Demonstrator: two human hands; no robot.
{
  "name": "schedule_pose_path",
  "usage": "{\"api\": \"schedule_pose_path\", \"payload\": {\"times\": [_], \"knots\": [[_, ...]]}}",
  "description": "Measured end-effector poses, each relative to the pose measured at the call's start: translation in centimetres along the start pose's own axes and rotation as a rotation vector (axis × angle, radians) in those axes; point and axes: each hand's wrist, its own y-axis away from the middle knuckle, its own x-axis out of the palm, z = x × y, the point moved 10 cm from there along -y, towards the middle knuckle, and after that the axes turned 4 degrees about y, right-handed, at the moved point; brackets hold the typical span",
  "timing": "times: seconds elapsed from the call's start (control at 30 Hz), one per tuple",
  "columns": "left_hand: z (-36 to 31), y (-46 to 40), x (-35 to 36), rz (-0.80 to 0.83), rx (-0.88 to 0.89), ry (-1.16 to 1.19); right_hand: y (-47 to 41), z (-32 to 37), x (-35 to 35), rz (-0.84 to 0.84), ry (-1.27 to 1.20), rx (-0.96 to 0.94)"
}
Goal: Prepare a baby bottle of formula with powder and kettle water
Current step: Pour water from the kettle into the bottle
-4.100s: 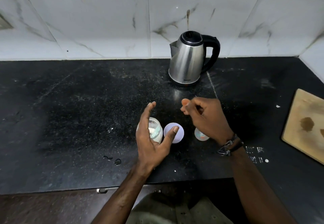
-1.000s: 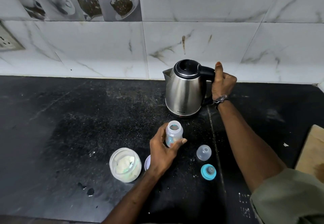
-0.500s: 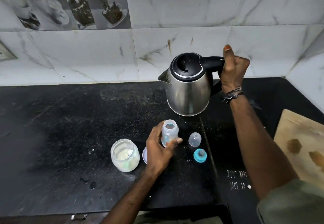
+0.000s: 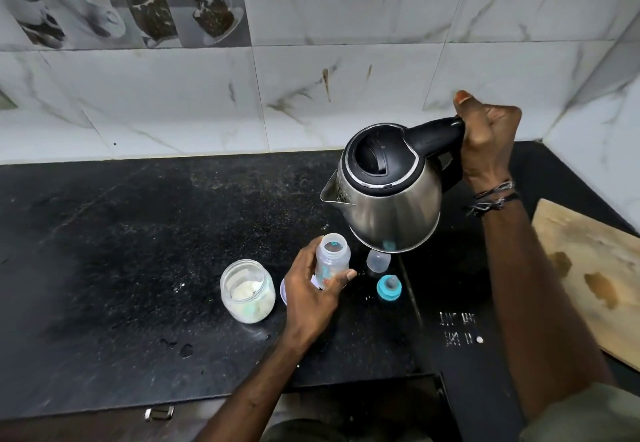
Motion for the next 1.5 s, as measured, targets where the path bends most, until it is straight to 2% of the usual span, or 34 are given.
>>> {"api": "schedule_pose_path", "payload": {"times": [0.37, 1.03, 1.5], "knots": [[-0.4, 1.1, 0.1, 0.025, 0.002, -0.002, 1.3, 1.9, 0.2, 0.107, 0.051, -0.07], [-1.3, 1.7, 0.3, 0.043, 0.032, -0.031, 1.6, 4.7, 1.2, 0.182, 0.096, -0.137], [-1.3, 2.1, 0.1, 0.033, 0.026, -0.035, 1.9, 5.6, 1.8, 0.264, 0.212, -0.201]]}}
